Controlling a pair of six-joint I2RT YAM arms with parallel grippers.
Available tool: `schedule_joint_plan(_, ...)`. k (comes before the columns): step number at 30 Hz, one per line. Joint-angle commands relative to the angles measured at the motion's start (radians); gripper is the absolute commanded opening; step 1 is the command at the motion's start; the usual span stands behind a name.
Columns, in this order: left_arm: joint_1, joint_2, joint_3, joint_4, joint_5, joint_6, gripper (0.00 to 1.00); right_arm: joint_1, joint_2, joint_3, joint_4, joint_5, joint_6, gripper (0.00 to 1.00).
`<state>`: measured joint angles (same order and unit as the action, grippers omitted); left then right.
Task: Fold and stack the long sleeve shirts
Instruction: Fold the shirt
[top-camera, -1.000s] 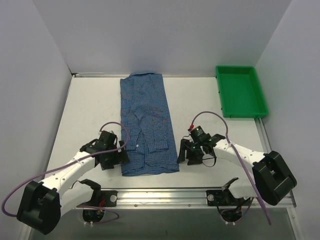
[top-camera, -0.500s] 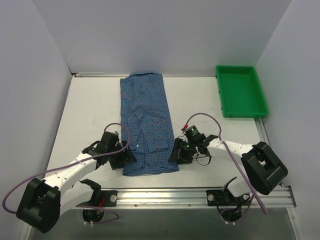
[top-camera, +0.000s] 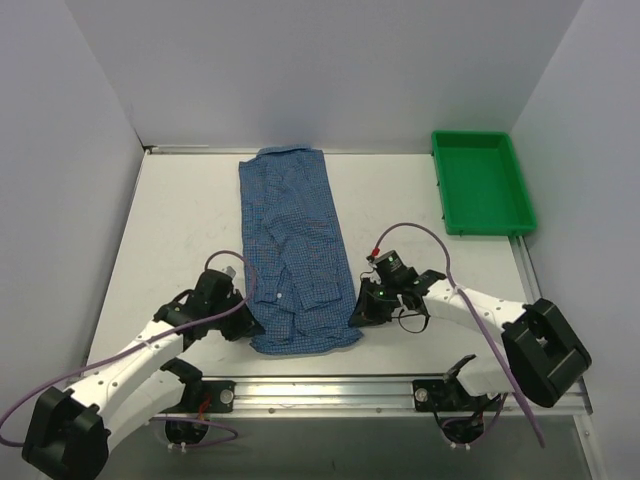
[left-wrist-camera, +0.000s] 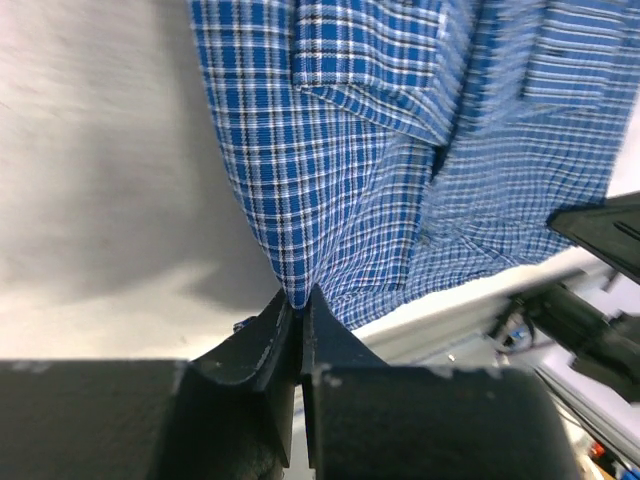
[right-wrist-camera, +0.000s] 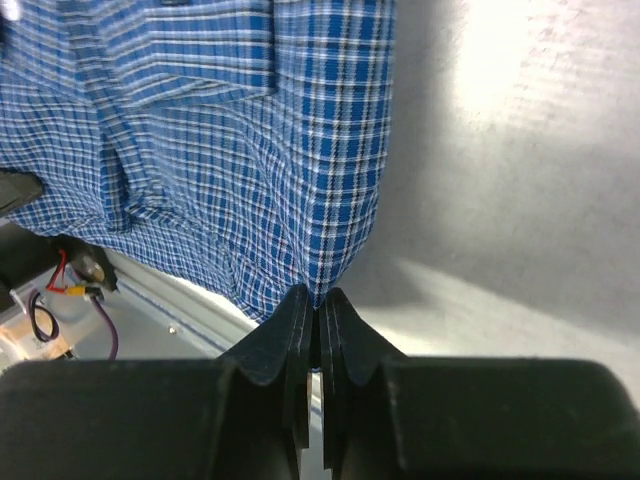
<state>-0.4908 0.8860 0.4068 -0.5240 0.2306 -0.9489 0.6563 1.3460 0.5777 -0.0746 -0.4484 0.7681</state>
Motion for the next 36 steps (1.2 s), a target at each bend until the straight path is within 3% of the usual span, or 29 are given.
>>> schedule_joint_plan(1,-0.014,-0.074,0.023,-0.090,0.050,-0.043,0.10,0.008,-0.094,0.033,-0.132,0.011,-0.044,0.00)
schedule_joint_plan(9,-0.017,-0.179,-0.013,-0.122,0.085,-0.094,0.11,0.009,-0.169,0.002,-0.189,-0.039,-0.049,0.00)
schedule_joint_plan(17,-0.012,-0.118,0.162,-0.133,0.046,-0.062,0.13,-0.014,-0.157,0.175,-0.238,-0.068,-0.082,0.00)
schedule_joint_plan(22,0.043,0.011,0.318,-0.104,0.012,0.008,0.14,-0.075,-0.071,0.315,-0.243,-0.113,-0.096,0.00)
schedule_joint_plan(28,0.270,0.189,0.432,0.027,0.110,0.068,0.14,-0.162,0.105,0.563,-0.243,-0.141,-0.107,0.00)
schedule_joint_plan(36,0.391,0.538,0.654,0.182,0.165,0.088,0.14,-0.245,0.447,0.895,-0.240,-0.180,-0.101,0.01)
